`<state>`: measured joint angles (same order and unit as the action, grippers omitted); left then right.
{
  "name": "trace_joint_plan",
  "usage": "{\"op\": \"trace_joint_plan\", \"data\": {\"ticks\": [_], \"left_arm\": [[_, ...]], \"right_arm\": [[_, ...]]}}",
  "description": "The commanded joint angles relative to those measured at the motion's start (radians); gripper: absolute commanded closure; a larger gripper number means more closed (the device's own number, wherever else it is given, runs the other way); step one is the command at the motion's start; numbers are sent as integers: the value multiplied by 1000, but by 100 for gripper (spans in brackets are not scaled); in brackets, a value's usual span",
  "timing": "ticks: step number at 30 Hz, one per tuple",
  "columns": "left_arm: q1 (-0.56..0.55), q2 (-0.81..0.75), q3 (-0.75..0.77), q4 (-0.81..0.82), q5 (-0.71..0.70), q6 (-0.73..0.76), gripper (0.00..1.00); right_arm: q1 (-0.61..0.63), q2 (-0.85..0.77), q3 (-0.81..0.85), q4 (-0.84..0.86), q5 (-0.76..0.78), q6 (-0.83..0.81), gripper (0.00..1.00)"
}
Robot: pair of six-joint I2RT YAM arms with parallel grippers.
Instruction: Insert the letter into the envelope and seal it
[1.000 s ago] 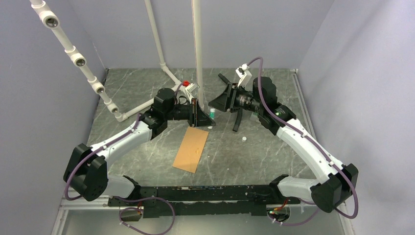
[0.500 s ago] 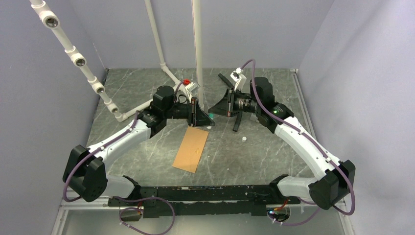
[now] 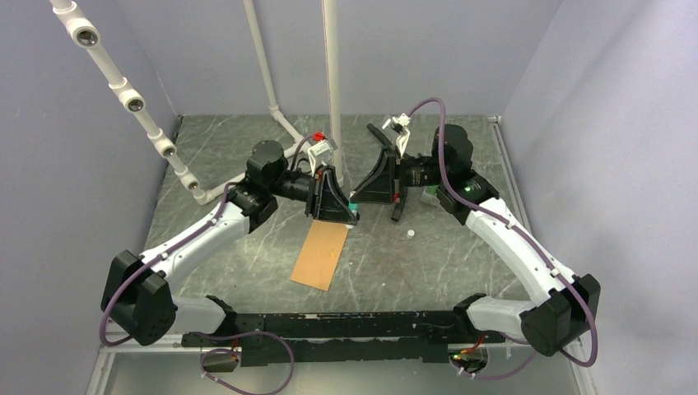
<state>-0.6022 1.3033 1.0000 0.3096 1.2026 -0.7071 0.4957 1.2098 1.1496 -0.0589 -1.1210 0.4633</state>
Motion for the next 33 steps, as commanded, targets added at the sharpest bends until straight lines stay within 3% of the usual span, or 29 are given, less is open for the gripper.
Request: {"op": "trace_joint_plan", "data": {"ticks": [1, 4, 7, 9, 13, 21, 29, 31, 33], "left_arm": [[-3, -49, 84, -202, -205, 162, 98], [-3, -63, 116, -348, -502, 204, 98], [-4, -39, 161, -393, -594, 163, 98], [-5, -13, 200, -445, -623, 161, 98], [-5, 13, 218, -466, -640, 168, 98], [-5, -4, 211, -487, -613, 200, 97], [-4, -7, 176, -468, -487, 215, 97], [-4, -12, 168, -465, -508, 212, 97], [-4, -14, 169, -465, -519, 212, 98]], "right_arm": [[21, 3, 83, -140, 368, 26, 36], [28, 49, 143, -313, 748, 204, 35], [101, 62, 164, -373, 984, 275, 36], [125, 62, 169, -374, 1055, 291, 33], [132, 102, 217, -403, 1032, 269, 32], [139, 92, 216, -374, 1004, 226, 62], [139, 131, 265, -403, 948, 188, 51], [139, 133, 260, -400, 927, 188, 57], [139, 139, 258, -400, 903, 186, 71]]}}
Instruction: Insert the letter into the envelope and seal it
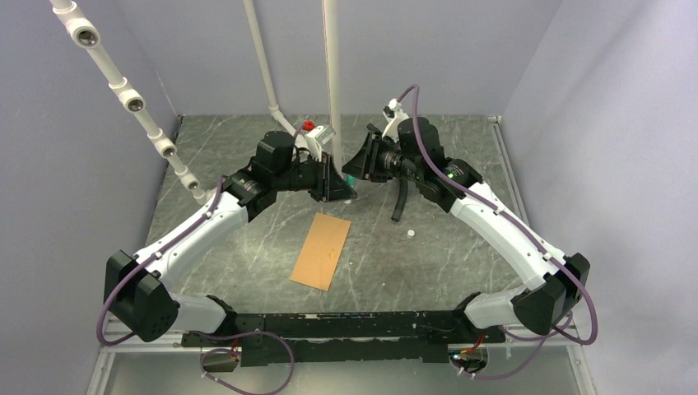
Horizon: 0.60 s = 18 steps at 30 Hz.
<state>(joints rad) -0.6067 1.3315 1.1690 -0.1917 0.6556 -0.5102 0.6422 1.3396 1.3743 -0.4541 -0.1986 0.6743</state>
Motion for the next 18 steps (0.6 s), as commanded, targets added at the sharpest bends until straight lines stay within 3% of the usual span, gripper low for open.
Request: {"op": "trace_joint_plan", "data": {"ticks": [1, 4, 5, 9, 15, 18], "left_arm": [[1, -42, 3, 38, 21, 10, 98], [1, -36, 6, 46, 22, 7, 98], [1, -35, 8, 43, 24, 7, 98], [1, -42, 14, 42, 99, 27, 98], [1, -63, 6, 172, 494, 29, 97], [1, -86, -17, 285, 592, -15, 98]], "right_arm": [[-7, 10, 31, -3, -34, -24, 78], [-7, 7, 24, 15, -91, -28, 98], [-7, 0, 18, 29, -113, -35, 100], [-35, -53, -29, 133, -268, -110, 100], [-137, -149, -178, 527, -812, -103, 100], [-137, -157, -194, 664, -998, -66, 100]]}}
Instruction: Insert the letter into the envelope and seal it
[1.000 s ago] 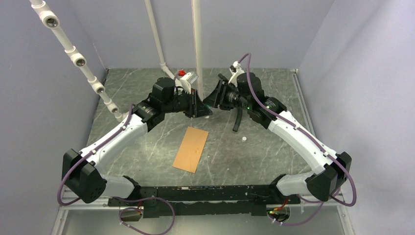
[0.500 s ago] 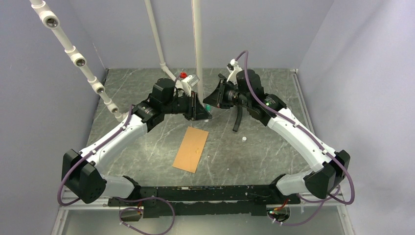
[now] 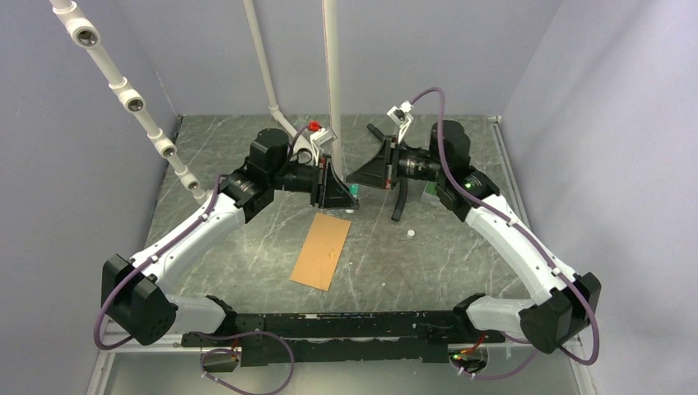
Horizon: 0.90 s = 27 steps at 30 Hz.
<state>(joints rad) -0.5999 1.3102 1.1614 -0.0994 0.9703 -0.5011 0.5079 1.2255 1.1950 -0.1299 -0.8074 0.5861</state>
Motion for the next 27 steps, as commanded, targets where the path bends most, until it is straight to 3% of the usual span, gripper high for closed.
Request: {"op": "trace_joint_plan", "data": {"ticks": [1, 3, 6, 7, 9, 10, 12, 14, 18, 27], "left_arm": [[-6, -72, -12, 206, 293, -27, 98], [-6, -80, -11, 223, 317, -30, 98], [-6, -84, -8, 222, 275, -27, 97], [-6, -85, -6, 191, 215, -10, 98], [-6, -83, 12, 60, 38, 68, 98], [-6, -79, 18, 2, -65, 90, 98], [-6, -71, 20, -48, -279, 111, 98], [-6, -73, 13, -50, -385, 108, 98], [-6, -71, -2, -23, -420, 100, 98], [-6, -51, 0, -26, -407, 81, 98]], "right_arm": [[6, -42, -7, 356, -446, 21, 100], [12, -40, 26, 288, -476, -42, 100], [11, -25, 107, 50, -265, -152, 100], [12, -12, 137, -31, -127, -140, 91], [20, 30, 224, -184, 238, -41, 57], [21, 55, 262, -276, 414, 37, 47], [36, 80, 292, -357, 620, 160, 38], [83, 72, 269, -333, 755, 166, 33], [121, 110, 327, -355, 779, 125, 32], [133, 138, 304, -289, 632, 100, 36]]}}
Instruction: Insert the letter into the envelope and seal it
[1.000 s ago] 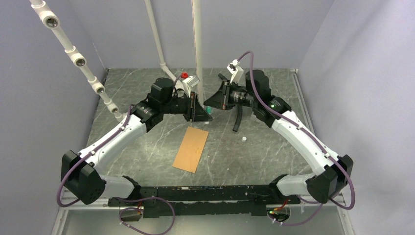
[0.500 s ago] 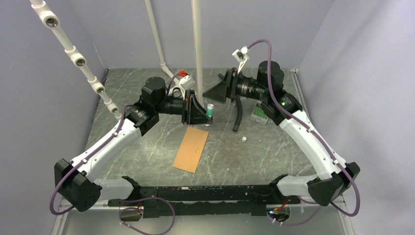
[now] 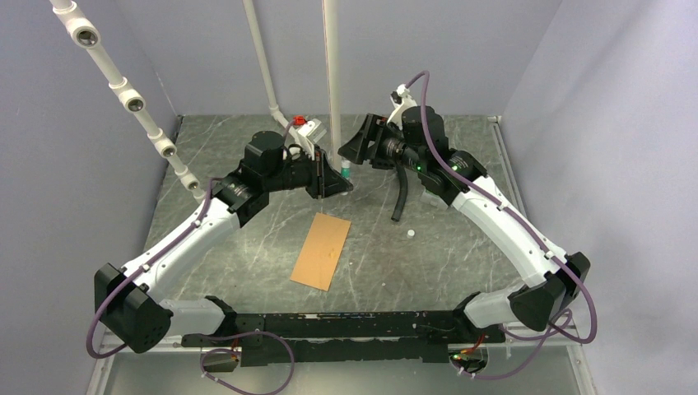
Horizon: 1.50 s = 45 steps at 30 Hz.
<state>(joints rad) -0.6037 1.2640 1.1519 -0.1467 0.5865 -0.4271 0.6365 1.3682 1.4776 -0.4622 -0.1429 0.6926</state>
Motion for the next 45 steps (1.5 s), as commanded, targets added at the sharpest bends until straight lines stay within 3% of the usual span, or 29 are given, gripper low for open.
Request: {"op": "trace_joint_plan", "data": {"ticks": [1, 3, 10, 12, 20, 23, 27, 31, 35, 38, 40, 41, 42, 44, 45], "left_arm": [[-2, -6, 9, 22, -26, 7, 98], [-2, -5, 13, 20, -28, 7, 98], [-2, -1, 32, 9, -29, 6, 98], [-2, 0, 34, 5, -25, 5, 97], [-2, -8, 53, -13, 5, 17, 97], [-2, -12, 66, -11, 78, 20, 98], [-1, -8, 83, 30, 302, 15, 98], [-1, 12, 102, 104, 573, -31, 98], [-2, -15, 80, 195, 629, -56, 97], [-2, -26, 77, 225, 648, -60, 98], [-2, -25, 83, 213, 640, -58, 98], [-2, -24, 87, 190, 619, -44, 98], [-2, -23, 93, 158, 592, -24, 98], [-2, -27, 105, 83, 503, 19, 98], [-2, -30, 109, 56, 452, 34, 98]], "right_arm": [[5, 2, 28, 35, -41, -15, 39], [6, 9, 35, 28, -70, -27, 44], [5, 12, 15, 58, -183, -32, 42], [6, 13, 14, 62, -189, -33, 46], [5, 20, 33, 51, -221, -117, 100], [-9, -1, 21, 86, -345, -229, 100], [-55, -63, -54, 211, -683, -343, 100], [-87, -103, -117, 346, -977, -329, 100], [-86, -89, -140, 433, -1203, -286, 100], [-86, -99, -158, 498, -1244, -246, 100], [-87, -105, -143, 450, -1175, -255, 100], [-89, -102, -116, 385, -1111, -273, 96], [-90, -94, -85, 316, -1017, -284, 82], [-91, -74, -13, 198, -791, -270, 42], [-91, -60, 2, 158, -706, -253, 32]]}}
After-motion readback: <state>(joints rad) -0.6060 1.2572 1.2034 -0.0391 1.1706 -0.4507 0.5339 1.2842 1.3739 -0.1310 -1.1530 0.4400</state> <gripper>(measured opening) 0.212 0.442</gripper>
